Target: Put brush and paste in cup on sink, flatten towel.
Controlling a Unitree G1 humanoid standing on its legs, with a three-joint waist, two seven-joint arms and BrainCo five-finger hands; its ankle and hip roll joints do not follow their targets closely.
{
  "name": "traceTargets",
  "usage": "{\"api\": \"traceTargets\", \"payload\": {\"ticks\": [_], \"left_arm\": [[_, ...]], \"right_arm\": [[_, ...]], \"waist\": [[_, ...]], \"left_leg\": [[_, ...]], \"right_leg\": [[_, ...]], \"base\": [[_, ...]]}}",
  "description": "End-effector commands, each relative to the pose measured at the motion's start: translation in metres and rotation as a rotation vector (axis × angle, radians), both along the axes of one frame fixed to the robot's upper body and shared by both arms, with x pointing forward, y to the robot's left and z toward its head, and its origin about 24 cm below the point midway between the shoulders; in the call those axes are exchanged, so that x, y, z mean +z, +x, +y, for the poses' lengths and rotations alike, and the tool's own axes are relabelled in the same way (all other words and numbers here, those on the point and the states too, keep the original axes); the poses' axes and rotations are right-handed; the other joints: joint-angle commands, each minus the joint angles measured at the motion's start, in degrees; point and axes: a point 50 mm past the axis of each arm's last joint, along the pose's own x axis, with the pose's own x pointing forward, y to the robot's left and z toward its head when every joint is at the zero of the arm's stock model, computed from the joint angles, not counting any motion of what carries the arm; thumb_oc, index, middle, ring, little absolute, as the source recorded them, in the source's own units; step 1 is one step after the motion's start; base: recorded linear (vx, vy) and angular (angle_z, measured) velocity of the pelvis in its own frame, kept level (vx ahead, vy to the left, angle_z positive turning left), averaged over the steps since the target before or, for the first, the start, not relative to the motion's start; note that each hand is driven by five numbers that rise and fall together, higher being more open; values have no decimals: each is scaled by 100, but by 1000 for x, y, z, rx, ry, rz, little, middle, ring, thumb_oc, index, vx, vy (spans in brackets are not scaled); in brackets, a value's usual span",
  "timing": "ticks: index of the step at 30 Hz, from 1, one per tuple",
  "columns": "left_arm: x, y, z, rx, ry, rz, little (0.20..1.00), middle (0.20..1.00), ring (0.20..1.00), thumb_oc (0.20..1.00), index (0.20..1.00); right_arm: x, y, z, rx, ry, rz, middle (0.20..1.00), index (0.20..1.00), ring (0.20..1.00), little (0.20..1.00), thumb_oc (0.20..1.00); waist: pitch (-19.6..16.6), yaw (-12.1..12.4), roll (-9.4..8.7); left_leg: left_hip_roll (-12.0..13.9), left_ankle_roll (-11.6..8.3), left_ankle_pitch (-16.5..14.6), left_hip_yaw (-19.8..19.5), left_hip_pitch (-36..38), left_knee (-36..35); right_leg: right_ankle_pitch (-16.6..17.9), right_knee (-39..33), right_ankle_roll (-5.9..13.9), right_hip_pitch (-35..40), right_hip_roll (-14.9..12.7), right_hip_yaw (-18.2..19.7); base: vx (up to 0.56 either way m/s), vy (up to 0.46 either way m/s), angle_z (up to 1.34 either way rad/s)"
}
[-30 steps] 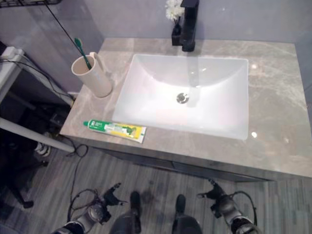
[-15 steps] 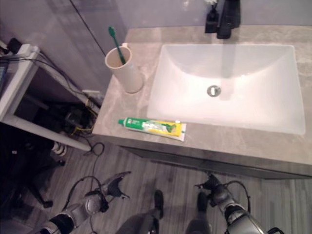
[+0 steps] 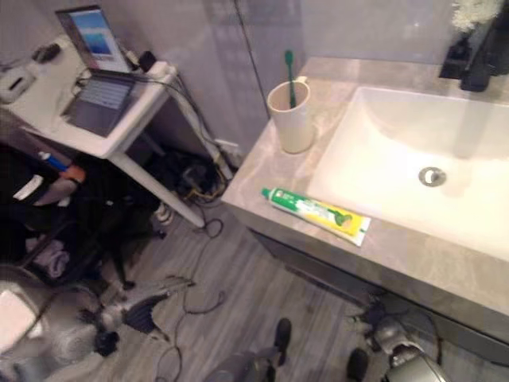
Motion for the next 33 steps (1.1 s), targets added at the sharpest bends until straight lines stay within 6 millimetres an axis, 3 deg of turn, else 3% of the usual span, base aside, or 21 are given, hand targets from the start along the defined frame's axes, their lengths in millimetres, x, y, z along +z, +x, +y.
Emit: {"api": "traceTargets", "payload": {"ticks": [1, 3, 6, 12, 15, 20, 25, 33], "left_arm": [[10, 16, 1, 48, -98, -138, 1000, 1000, 1000, 1000, 1000], [44, 25, 4, 69, -153, -315, 1000, 1000, 1000, 1000, 1000], [69, 26, 7, 78, -207, -437, 1000, 1000, 1000, 1000, 1000], [104, 33, 6, 64, -241, -561, 1000, 1000, 1000, 1000, 1000], [113, 37, 4, 72, -311, -575, 1000, 1000, 1000, 1000, 1000], [113, 40, -5, 58, -424, -548, 1000, 1000, 1000, 1000, 1000], [104, 37, -17, 8, -396, -482, 1000, 1000, 1000, 1000, 1000], [99, 37, -30, -47, -405, -450, 1000, 1000, 1000, 1000, 1000]], "right_arm": [[3, 16, 9, -62, 48, -92, 1000, 1000, 1000, 1000, 1000], [-9, -13, 7, -101, 65, -34, 1000, 1000, 1000, 1000, 1000], [-19, -30, 14, -84, 85, 27, 1000, 1000, 1000, 1000, 1000], [-33, -37, 39, -48, 188, 78, 1000, 1000, 1000, 1000, 1000], [-34, -30, 49, -53, 238, 51, 1000, 1000, 1000, 1000, 1000], [-34, -21, 58, -64, 279, 28, 1000, 1000, 1000, 1000, 1000], [-38, -26, 62, -3, 256, 79, 1000, 1000, 1000, 1000, 1000], [-40, -37, 57, -56, 262, 92, 1000, 1000, 1000, 1000, 1000]], "waist": [[52, -183, -327], [-2, -220, -315], [-55, -372, -376], [-52, -603, -611], [43, -713, -682], [94, -768, -685], [93, -894, -698], [71, -1059, -805]], "left_leg": [[-37, -215, -161, 46, -111, 67], [-37, -247, -131, 9, -122, 67], [8, -260, -141, 76, -114, 67], [134, -241, -217, 491, -53, 67], [175, -257, -221, 733, -95, 67], [255, -289, -232, 1125, -257, 67], [345, -293, -259, 1388, -269, 67], [528, -352, -283, 1663, -254, 67]], "right_leg": [[390, 9, 554, -33, -789, 451], [381, 5, 544, -14, -784, 413], [359, 5, 525, -41, -766, 464], [392, 5, 480, -317, -679, 934], [471, 5, 464, -578, -651, 1216], [603, 5, 490, -1080, -638, 1632], [631, 5, 502, -1306, -580, 1886], [655, 5, 496, -1535, -388, 2107]], "base": [[14, -36, 33], [19, -46, 5], [26, -33, 6], [12, -4, -20], [-57, 6, -48], [-36, 15, -52], [19, 3, -30], [36, -36, -20]]}}
